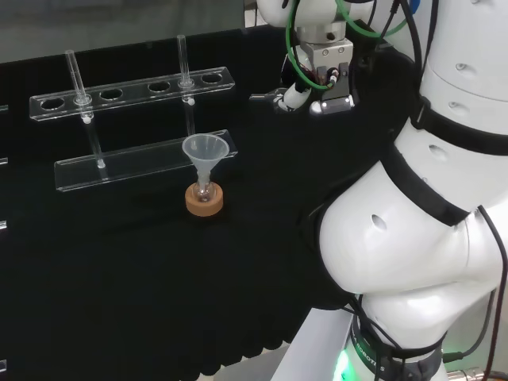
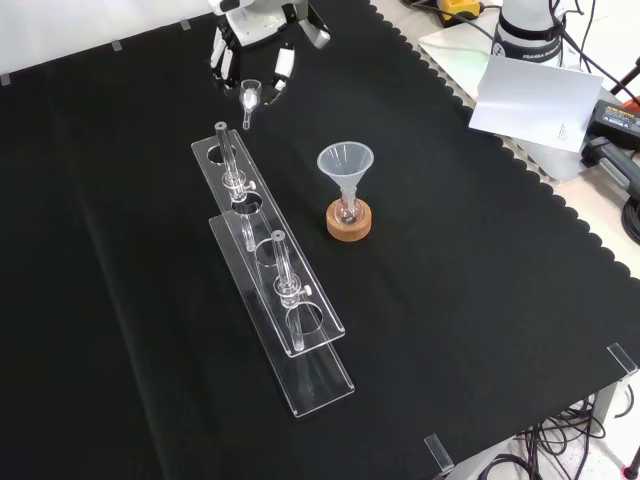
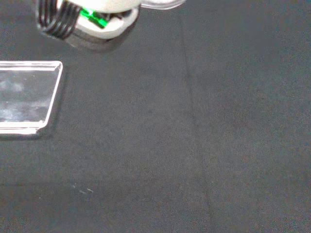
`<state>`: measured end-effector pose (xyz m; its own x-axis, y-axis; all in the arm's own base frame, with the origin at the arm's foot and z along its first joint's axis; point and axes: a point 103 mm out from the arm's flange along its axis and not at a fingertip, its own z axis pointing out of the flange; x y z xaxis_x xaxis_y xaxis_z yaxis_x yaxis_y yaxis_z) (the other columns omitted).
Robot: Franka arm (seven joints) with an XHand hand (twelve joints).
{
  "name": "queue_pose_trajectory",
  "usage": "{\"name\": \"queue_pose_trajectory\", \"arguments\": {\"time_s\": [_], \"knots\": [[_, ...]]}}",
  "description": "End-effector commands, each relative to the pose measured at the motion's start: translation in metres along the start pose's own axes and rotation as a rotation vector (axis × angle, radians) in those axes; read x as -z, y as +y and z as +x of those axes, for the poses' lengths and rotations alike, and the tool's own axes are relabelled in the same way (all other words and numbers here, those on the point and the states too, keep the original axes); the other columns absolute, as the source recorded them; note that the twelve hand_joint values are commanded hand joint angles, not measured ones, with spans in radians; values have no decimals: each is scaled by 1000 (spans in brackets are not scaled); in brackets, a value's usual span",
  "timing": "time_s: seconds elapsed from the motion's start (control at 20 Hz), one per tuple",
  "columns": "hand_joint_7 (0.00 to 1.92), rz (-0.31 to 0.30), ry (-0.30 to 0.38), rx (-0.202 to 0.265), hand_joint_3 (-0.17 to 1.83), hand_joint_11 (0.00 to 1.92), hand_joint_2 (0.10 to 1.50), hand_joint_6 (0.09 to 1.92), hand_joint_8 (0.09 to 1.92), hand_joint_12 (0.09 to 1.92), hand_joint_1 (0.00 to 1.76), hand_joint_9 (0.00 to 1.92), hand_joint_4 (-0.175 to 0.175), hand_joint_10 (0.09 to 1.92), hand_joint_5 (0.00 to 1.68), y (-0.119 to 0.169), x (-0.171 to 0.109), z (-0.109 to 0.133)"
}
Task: Pour all the NaCl from the weighing funnel into the round-bottom flask.
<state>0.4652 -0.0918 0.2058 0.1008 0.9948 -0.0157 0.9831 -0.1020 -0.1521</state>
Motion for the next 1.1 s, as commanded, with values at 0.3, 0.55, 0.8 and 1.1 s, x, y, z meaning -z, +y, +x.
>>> {"name": "queue_pose_trajectory", "arguments": {"time_s": [0.3,0.55,0.8,1.1], "knots": [[754,-69,25,-32,474,1029,724,435,686,917,1132,1220,175,210,1362,-54,22,15],[752,-79,28,-31,473,1029,724,433,688,917,1132,1221,175,208,1363,-79,31,28],[750,-69,20,-26,472,1029,724,431,689,918,1132,1220,175,205,1363,-100,35,41],[748,-39,-5,-13,471,1027,725,429,691,917,1132,1219,175,201,1364,-121,35,60]]}}
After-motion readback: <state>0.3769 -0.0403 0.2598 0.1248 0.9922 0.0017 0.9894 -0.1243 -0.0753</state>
